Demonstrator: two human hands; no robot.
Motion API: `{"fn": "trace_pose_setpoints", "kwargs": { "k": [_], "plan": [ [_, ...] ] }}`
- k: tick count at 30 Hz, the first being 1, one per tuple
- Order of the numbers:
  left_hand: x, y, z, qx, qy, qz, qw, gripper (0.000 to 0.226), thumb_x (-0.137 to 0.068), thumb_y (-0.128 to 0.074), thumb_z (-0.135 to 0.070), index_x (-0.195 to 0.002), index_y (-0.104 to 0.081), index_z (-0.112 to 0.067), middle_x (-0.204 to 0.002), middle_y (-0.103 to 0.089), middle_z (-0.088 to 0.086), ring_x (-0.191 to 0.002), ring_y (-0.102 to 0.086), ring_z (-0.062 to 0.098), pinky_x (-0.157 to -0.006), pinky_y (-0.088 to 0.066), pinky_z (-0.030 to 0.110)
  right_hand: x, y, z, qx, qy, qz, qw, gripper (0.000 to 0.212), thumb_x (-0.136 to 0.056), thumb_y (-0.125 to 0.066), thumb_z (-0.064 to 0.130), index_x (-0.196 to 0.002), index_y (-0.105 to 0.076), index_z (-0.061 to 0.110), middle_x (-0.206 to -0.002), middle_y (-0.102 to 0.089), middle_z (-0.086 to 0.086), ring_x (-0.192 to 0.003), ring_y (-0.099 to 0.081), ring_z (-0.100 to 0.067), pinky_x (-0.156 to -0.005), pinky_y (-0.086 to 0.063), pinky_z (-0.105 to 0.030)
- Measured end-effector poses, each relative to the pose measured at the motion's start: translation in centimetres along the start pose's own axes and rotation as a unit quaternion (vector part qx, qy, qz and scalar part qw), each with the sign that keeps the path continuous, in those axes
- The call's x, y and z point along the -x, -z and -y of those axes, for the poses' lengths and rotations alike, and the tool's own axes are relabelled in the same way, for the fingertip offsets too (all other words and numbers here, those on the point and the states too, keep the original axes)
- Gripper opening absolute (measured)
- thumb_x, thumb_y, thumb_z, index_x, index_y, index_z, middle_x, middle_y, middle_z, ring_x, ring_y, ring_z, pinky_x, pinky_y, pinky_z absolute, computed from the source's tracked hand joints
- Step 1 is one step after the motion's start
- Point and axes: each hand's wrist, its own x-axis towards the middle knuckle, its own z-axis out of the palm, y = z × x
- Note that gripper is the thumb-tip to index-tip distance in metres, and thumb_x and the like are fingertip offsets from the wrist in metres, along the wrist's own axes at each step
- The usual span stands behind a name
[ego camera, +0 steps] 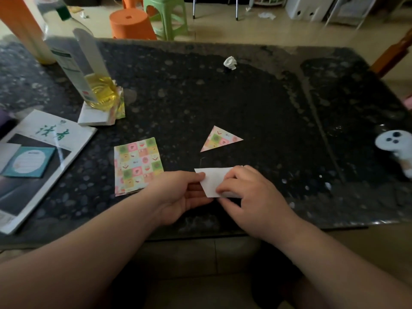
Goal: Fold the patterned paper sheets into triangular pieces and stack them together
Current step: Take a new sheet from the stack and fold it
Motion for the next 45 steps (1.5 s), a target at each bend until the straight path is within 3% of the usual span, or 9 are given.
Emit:
{"fn": "trace_pose_setpoints", "kwargs": {
  "k": [6, 11, 17, 20, 26, 30, 34, 42, 45],
  "plan": [
    [0.3, 0.5, -0.4, -0.192, -0.016, -0.045, 0.980, 0.021, -0.100, -0.066, -0.026, -0.105, -0.067, -0.006, -0.085, -0.075, 0.012, -0.063, -0.073, 0.024, -0.055, -0.059, 0.034, -0.4, -0.5, -0.6, -0.009, -0.038, 0.012, 0.999, 0.008, -0.094, -0.069, 0.022, -0.094, -0.077, 0.022, -0.091, -0.063, 0.015, -0.091, -0.053, -0.004, -0.077, -0.045, -0.017],
    [0.2, 3.4, -2.3, -0.579, -0.266, -0.106, 0.763, 0.027, -0.092, -0.073, -0.031, -0.114, -0.059, -0.038, -0.109, -0.061, -0.016, -0.093, -0.058, 0.003, -0.076, -0.047, 0.020, -1.0, -0.1, -0.9, -0.158, -0.222, 0.081, 0.959, 0.013, -0.097, -0.069, 0.030, -0.085, -0.073, 0.033, -0.084, -0.068, 0.017, -0.083, -0.062, 0.002, -0.064, -0.044, -0.009],
    [-0.7, 3.0, -0.1, -0.670, -0.327, -0.008, 0.666, 0.026, -0.098, -0.063, -0.040, -0.124, -0.066, -0.040, -0.120, -0.052, -0.020, -0.114, -0.043, 0.003, -0.099, -0.041, 0.025, -1.8, 0.7, -1.1, -0.167, -0.295, 0.111, 0.934, 0.018, -0.100, -0.065, 0.028, -0.086, -0.077, 0.027, -0.081, -0.069, 0.014, -0.079, -0.063, -0.004, -0.068, -0.045, -0.020],
    [-1.3, 2.5, -0.3, -0.657, -0.320, -0.032, 0.681, 0.020, -0.101, -0.058, -0.039, -0.118, -0.068, -0.038, -0.114, -0.049, -0.021, -0.113, -0.042, 0.003, -0.093, -0.039, 0.023, -1.8, 0.5, -1.0, -0.149, -0.303, 0.119, 0.934, 0.020, -0.101, -0.063, 0.027, -0.085, -0.076, 0.028, -0.090, -0.071, 0.014, -0.089, -0.064, -0.006, -0.083, -0.053, -0.025],
    [-1.1, 2.5, -0.5, -0.705, -0.302, 0.011, 0.642, 0.037, -0.099, -0.061, -0.027, -0.133, -0.057, -0.042, -0.134, -0.041, -0.021, -0.125, -0.034, 0.003, -0.098, -0.034, 0.020, -1.8, 0.9, -1.0, -0.105, -0.257, 0.156, 0.948, 0.008, -0.095, -0.072, 0.031, -0.100, -0.070, 0.036, -0.099, -0.066, 0.018, -0.092, -0.062, -0.001, -0.079, -0.050, -0.015],
    [-0.5, 2.7, -0.6, -0.680, -0.298, 0.015, 0.670, 0.067, -0.084, -0.080, -0.041, -0.142, -0.046, -0.041, -0.143, -0.035, -0.020, -0.133, -0.031, 0.004, -0.109, -0.036, 0.025, -1.0, 1.3, -0.5, -0.010, -0.155, 0.191, 0.969, 0.044, -0.086, -0.077, 0.045, -0.126, -0.061, 0.037, -0.123, -0.053, 0.021, -0.115, -0.050, 0.000, -0.098, -0.048, -0.022],
    [-0.4, 1.3, -0.5, -0.663, -0.249, -0.027, 0.706, 0.079, -0.080, -0.085, -0.039, -0.146, -0.042, -0.036, -0.131, -0.048, -0.016, -0.114, -0.047, 0.005, -0.095, -0.046, 0.023, -1.2, 1.3, 0.5, 0.050, -0.131, 0.166, 0.976, 0.062, -0.085, -0.076, 0.041, -0.140, -0.047, 0.040, -0.139, -0.041, 0.018, -0.133, -0.034, -0.007, -0.113, -0.037, -0.033],
    [-0.4, -0.9, -0.6, -0.629, -0.166, -0.068, 0.756, 0.024, -0.095, -0.070, -0.035, -0.118, -0.066, -0.030, -0.095, -0.061, -0.011, -0.086, -0.059, 0.007, -0.078, -0.056, 0.027, -2.2, 1.2, 0.2, 0.045, -0.242, 0.140, 0.959, 0.078, -0.079, -0.083, 0.047, -0.144, -0.041, 0.042, -0.144, -0.038, 0.015, -0.136, -0.034, -0.010, -0.109, -0.041, -0.036],
    [-0.6, -0.7, -0.9, -0.535, -0.159, -0.084, 0.825, 0.014, -0.099, -0.064, -0.036, -0.102, -0.074, -0.027, -0.086, -0.066, -0.008, -0.077, -0.060, 0.007, -0.059, -0.045, 0.022, -2.1, 1.8, 0.1, 0.019, -0.199, 0.161, 0.967, 0.086, -0.072, -0.087, 0.053, -0.142, -0.039, 0.046, -0.140, -0.036, 0.021, -0.131, -0.031, -0.005, -0.108, -0.039, -0.034]
  ]
}}
